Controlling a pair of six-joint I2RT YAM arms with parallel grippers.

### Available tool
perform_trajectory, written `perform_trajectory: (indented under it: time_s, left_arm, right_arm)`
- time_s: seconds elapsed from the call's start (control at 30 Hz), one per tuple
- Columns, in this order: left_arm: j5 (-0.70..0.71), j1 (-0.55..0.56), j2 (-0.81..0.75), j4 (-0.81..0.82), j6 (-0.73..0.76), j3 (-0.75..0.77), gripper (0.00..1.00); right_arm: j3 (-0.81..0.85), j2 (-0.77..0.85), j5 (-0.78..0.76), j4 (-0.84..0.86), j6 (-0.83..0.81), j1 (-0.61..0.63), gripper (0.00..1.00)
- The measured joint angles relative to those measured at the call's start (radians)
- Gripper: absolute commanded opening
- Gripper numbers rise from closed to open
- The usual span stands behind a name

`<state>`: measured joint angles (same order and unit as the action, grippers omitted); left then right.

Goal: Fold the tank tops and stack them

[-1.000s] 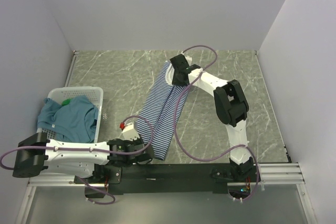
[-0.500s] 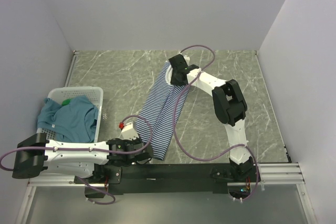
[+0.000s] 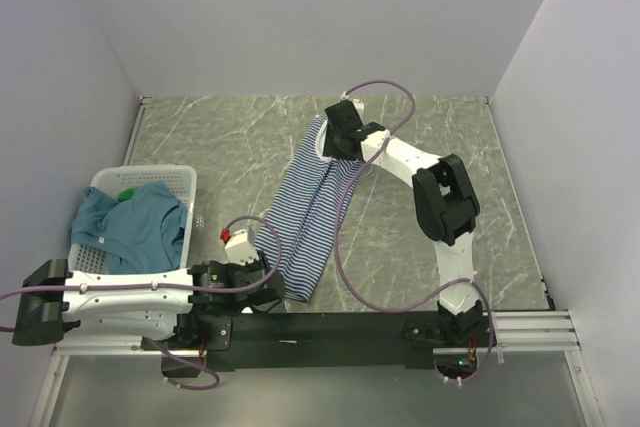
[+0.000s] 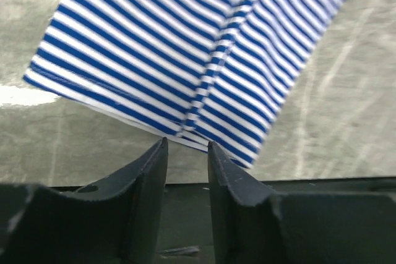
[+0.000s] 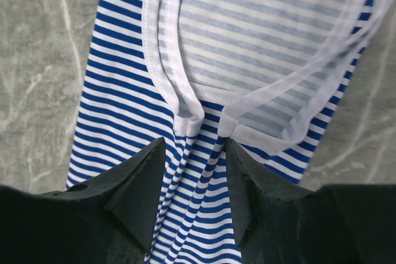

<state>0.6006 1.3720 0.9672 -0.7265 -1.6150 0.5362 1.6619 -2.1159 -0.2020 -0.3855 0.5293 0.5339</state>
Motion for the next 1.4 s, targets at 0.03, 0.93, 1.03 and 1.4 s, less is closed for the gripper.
perform_trajectory:
  time_s: [0.03, 0.93, 1.03, 1.4]
  left_arm:
    - [0.004, 0.000, -0.009, -0.005, 0.003, 0.011, 0.34]
    - [-0.089, -0.088, 0.405, 0.289, 0.295, 0.141, 0.01]
    - [-0.108, -0.088, 0.435, 0.318, 0.293, 0.116, 0.01]
    - [-0.119, -0.047, 0.433, 0.402, 0.256, 0.088, 0.01]
  right_arm:
    - [-0.014, 0.021, -0.007, 0.005, 0.000, 0.000, 0.50]
    - [-0.197, 0.111, 0.039, 0.148, 0.051, -0.054, 0.24]
    - [-0.212, 0.108, 0.026, 0.142, 0.054, -0.054, 0.22]
    - [-0.053, -0.069, 0.006, 0.097, 0.044, -0.054, 0.21]
